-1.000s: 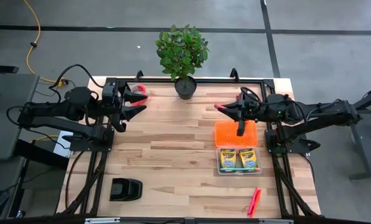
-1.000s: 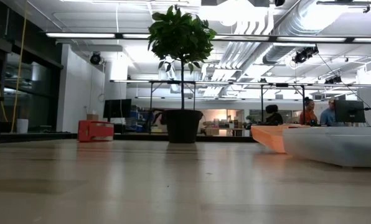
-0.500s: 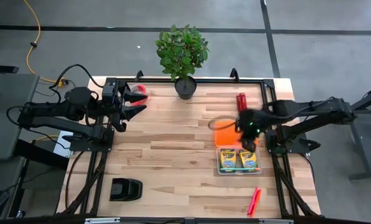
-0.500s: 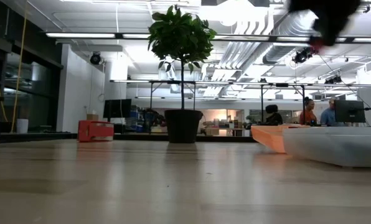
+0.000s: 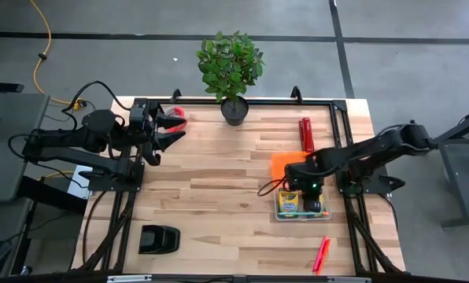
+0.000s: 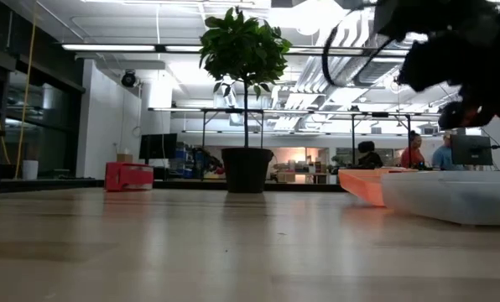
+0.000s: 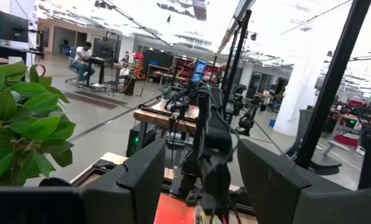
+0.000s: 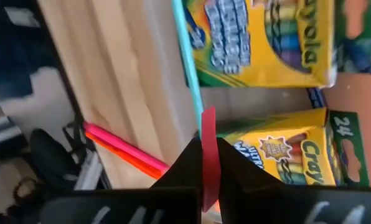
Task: Pack school essentials
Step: Put the pink eraser into the orange supply box
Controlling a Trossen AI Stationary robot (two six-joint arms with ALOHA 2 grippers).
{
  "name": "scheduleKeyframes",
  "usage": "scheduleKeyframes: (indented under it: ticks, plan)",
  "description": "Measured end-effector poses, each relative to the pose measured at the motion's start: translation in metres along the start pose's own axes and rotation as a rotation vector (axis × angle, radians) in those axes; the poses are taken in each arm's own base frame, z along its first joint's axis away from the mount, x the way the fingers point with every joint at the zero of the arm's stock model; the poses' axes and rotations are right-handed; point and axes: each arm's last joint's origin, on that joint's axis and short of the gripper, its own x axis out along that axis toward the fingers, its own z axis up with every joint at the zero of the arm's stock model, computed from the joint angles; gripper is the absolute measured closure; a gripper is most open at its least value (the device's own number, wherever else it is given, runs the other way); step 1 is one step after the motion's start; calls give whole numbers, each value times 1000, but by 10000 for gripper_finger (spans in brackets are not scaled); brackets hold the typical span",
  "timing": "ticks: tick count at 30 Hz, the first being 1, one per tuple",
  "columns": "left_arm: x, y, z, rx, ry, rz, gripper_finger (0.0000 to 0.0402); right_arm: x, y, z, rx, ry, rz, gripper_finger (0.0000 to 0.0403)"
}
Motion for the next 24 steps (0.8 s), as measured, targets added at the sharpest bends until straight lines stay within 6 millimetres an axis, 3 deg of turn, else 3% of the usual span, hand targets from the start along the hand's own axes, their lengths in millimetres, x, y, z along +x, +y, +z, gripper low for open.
scheduleKeyframes:
  ticks: [8,15,24]
  plan:
    - [0,0,0,2,0,0,213,30,-5,12,-31,112,-29,403]
    - [0,0,0,1,-1,-1,213,31,-3,19,-29,58,-37,403]
    - [0,0,0,2,0,-1,213,28,-10,8,52,130,-191,403]
